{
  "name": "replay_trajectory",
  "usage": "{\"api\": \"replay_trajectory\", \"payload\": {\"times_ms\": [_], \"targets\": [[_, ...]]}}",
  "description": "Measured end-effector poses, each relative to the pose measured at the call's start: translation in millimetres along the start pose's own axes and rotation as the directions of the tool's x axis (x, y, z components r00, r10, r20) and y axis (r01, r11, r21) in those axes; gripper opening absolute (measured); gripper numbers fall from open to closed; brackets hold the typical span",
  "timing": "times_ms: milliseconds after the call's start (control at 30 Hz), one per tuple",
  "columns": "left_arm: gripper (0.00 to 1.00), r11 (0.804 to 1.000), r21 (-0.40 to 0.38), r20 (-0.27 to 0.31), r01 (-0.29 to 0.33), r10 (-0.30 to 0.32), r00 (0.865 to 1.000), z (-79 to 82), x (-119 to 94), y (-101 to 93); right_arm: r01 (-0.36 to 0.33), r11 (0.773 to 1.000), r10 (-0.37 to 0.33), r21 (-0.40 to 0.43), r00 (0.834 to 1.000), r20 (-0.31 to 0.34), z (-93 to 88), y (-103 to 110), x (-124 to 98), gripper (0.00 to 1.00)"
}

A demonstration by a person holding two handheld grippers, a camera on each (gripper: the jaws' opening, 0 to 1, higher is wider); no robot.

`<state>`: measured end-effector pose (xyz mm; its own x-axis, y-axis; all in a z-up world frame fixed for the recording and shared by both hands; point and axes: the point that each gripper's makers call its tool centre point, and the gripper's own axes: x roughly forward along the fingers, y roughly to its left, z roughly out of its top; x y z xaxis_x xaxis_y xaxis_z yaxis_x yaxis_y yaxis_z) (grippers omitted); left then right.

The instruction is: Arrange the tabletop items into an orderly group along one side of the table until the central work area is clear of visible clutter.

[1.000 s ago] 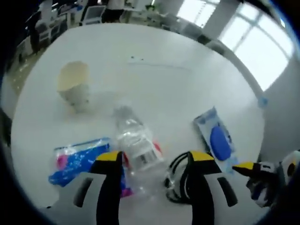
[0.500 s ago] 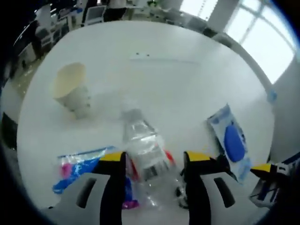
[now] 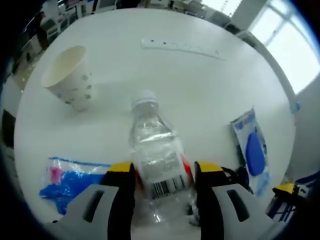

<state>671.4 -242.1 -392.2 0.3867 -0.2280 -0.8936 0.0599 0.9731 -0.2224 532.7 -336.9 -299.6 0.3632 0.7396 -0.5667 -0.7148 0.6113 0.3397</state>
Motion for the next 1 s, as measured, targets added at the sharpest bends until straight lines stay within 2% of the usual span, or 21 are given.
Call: {"api": "replay_trajectory", "payload": {"times_ms": [300, 467, 667, 800, 833, 867, 900, 967, 1000], "targets": [[0.42, 0.999, -0.027, 0.037, 0.016, -0.015, 0.999, 2.4, -1, 0.5, -0.003, 1.0, 0.003, 0.004, 1.0, 0.003, 0.8, 1, 0, 0.99], [0.4, 0.999, 0.024, 0.087, 0.038, -0.04, 0.995, 2.3, -4, -0.5, -0.001, 1.0, 0.001, 0.009, 1.0, 0.009, 2.2, -1, -1, 0.99], [0.38, 0.998, 0.024, 0.162, 0.058, -0.061, 0.985, 0.9, -10, 4.8, 0.003, 1.0, -0.003, 0.008, 1.0, 0.006, 1.1, -2, -1, 0.99], [0.38, 0.994, 0.073, 0.172, 0.086, -0.098, 0.98, -0.7, -14, 3.5, -0.004, 1.0, 0.004, 0.012, 1.0, 0.009, 1.7, -1, 0, 0.99], [0.38, 0.986, 0.121, 0.194, 0.111, -0.133, 0.972, 1.7, -16, -0.9, -0.005, 1.0, 0.005, 0.013, 1.0, 0.009, 1.8, 0, 0, 0.99], [0.38, 0.988, 0.112, 0.187, 0.108, -0.128, 0.974, -1.0, -18, -0.6, -0.01, 1.0, 0.01, 0.013, 1.0, 0.008, 1.6, 1, 1, 0.99], [0.38, 0.985, 0.128, 0.197, 0.117, -0.141, 0.97, -0.5, -20, -1.8, -0.01, 1.0, 0.01, 0.015, 1.0, 0.008, 1.6, 1, 1, 0.99], [0.38, 0.974, 0.168, 0.23, 0.151, -0.188, 0.955, 2.7, -24, -6.8, -0.011, 1.0, 0.011, 0.013, 1.0, 0.007, 1.4, 1, 1, 0.99], [0.38, 0.97, 0.186, 0.266, 0.159, -0.206, 0.942, 6.7, -27, -8.4, -0.013, 1.0, 0.013, 0.01, 1.0, 0.006, 1.4, 2, 1, 0.99]]}}
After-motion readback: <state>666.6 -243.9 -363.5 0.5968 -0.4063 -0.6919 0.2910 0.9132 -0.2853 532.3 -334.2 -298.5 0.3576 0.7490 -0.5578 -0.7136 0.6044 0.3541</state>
